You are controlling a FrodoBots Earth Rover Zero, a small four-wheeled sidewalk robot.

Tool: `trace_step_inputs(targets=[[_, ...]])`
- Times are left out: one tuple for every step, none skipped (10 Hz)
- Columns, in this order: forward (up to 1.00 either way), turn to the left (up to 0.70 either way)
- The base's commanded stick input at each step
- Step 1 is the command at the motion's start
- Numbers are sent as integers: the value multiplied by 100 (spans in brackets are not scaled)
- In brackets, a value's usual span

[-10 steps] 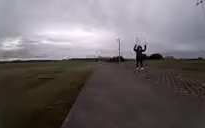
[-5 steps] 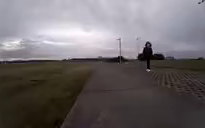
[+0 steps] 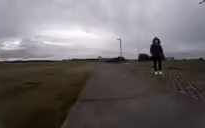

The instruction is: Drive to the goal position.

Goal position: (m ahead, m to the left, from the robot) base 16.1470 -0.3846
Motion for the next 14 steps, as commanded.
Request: trace_step_inputs(targets=[[100, 0], [100, 0], [100, 0], [100, 0], [100, 0], [100, 0], [100, 0], [100, 0], [100, 0], [100, 0], [100, 0], [100, 0], [100, 0], [100, 0]])
